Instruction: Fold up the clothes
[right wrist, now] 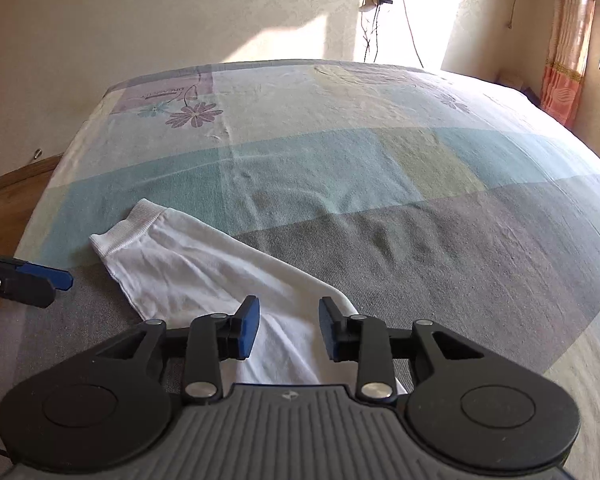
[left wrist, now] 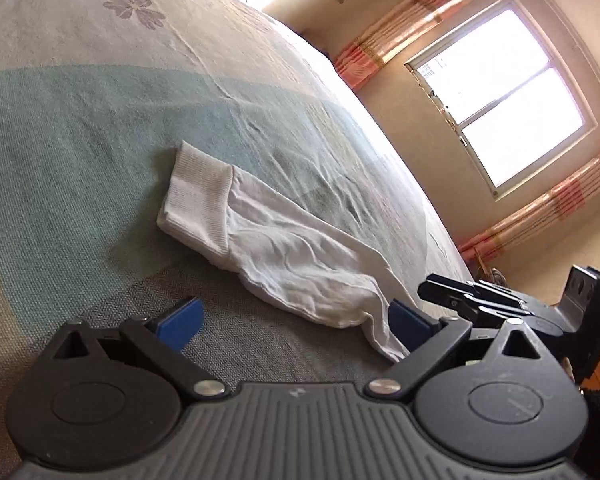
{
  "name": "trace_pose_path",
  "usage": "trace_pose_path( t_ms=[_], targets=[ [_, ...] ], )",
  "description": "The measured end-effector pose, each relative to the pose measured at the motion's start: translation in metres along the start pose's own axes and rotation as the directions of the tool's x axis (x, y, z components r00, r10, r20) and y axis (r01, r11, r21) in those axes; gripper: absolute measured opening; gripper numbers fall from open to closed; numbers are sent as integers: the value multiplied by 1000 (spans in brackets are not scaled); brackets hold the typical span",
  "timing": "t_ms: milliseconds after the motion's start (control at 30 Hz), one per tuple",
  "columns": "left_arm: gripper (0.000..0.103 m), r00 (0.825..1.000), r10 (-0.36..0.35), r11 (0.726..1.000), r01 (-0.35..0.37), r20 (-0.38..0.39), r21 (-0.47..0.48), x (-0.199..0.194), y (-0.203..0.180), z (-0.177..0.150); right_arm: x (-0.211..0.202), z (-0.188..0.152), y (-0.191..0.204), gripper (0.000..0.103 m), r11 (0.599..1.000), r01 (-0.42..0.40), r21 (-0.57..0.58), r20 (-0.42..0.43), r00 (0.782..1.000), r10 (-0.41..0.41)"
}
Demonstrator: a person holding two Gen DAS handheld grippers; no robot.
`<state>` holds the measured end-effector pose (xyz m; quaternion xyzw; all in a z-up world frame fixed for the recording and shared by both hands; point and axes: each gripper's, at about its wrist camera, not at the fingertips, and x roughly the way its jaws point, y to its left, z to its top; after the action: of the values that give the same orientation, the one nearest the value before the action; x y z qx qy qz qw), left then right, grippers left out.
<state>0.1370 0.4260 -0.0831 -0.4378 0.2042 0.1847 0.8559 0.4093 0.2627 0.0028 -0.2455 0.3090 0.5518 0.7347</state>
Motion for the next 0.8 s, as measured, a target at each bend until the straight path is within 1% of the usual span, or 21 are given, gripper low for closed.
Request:
trace_pose_path(
  t_ms=[100,167,200,267,333,367,400,433,467,533,600,667,800],
  targets=[
    [97,998,-45,995,48,33,-90,16,12,10,-27,-21,-14,41,998,47,50,10,999,-47],
    [95,996,-67,988,74,53,-139,25,19,17,-45,-35,-23,45,994,81,79,16,996,-83],
    [92,997,-54,989,60,51,-133,27,19,20,-54,-42,-27,46,991,100,90,19,995,-102],
    [91,999,-27,992,33,45,-121,30,20,27,-68,-56,-34,46,984,129,123,23,991,-132],
    [72,999,-1,994,5,41,-108,33,20,33,-80,-68,-39,47,975,145,165,27,988,-152],
    [68,999,12,995,-8,38,-102,34,20,37,-85,-74,-42,47,970,153,187,28,987,-161],
    [59,999,26,995,-22,36,-96,35,20,40,-91,-80,-45,47,965,161,208,29,985,-171],
    [48,999,39,995,-36,34,-89,37,20,43,-96,-86,-48,48,959,169,229,30,983,-181],
    [41,998,52,995,-49,32,-83,38,20,47,-100,-91,-50,48,952,170,253,32,982,-184],
    [9,997,79,995,-77,28,-70,41,20,53,-103,-99,-52,48,945,177,274,30,981,-192],
    [5,994,105,993,-104,24,-57,44,20,60,-107,-105,-54,48,938,184,294,28,979,-200],
    [3,991,130,991,-129,26,-36,46,20,67,-107,-106,-56,48,935,186,301,31,978,-205],
    [1,986,136,988,-143,91,67,37,2,101,-108,-105,-60,48,930,192,313,37,976,-214]
  ],
)
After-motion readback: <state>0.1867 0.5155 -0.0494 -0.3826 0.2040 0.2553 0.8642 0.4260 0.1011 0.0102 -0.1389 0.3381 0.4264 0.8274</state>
